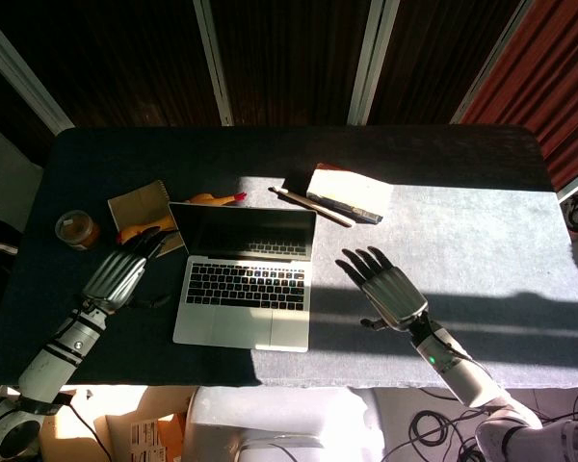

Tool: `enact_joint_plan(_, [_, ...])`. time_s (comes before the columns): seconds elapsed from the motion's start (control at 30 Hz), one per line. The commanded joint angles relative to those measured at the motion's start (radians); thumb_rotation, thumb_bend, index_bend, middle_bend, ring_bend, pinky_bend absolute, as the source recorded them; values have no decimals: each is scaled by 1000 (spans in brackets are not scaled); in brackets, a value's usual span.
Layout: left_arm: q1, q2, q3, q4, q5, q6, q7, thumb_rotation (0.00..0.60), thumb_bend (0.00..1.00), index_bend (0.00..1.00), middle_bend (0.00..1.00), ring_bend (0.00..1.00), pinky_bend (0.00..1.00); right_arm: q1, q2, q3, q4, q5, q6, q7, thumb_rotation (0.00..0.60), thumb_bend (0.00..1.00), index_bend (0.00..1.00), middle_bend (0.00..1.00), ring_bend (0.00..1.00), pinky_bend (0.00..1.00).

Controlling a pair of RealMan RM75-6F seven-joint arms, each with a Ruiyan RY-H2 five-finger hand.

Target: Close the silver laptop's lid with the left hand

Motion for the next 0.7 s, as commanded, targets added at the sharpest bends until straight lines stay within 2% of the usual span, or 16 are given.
enact_joint_plan(0.03, [0, -3, -9, 2, 2, 8, -8, 600, 217, 37, 112, 34, 153, -3, 9, -8, 3, 0, 8, 8, 600, 68, 0, 0, 0, 0])
enact_joint_plan(0.17, [0, -40, -55, 40, 30, 88, -44, 600, 221, 37, 112, 34, 158, -34, 45, -41, 0, -35, 42, 39, 600, 67, 0, 0, 0, 0])
enact_joint_plan(0.27, [-31, -106, -109, 129, 64, 144, -80, 600, 252, 37, 113, 34, 157, -79, 101, -87, -1, -79, 74, 97, 600, 67, 0, 0, 0, 0])
enact_joint_plan(0.33, [-72, -158, -134, 207, 71, 130, -129, 600, 289, 37, 121, 33, 147, -108, 140, -114, 10, -110, 94, 149, 600, 67, 0, 0, 0, 0])
enact_joint_plan(0.43, [-142, -218, -148, 309, 54, 45, -154, 600, 316, 41, 132, 23, 121, -137, 186, -142, 43, -143, 114, 204, 600, 67, 0, 0, 0, 0])
enact_joint_plan(0.53, [-192, -330, -168, 454, 58, 53, -195, 600, 356, 133, 215, 59, 110, -152, 214, -156, 78, -147, 112, 266, 600, 67, 0, 0, 0, 0])
enact_joint_plan(0.6, [-211, -381, -162, 535, 60, 42, -239, 600, 386, 169, 258, 90, 110, -159, 228, -162, 101, -149, 109, 304, 600, 67, 0, 0, 0, 0])
enact_joint_plan(0.7, [-231, -413, -137, 611, 74, 9, -273, 600, 399, 173, 263, 86, 110, -174, 246, -172, 122, -156, 117, 336, 600, 67, 0, 0, 0, 0])
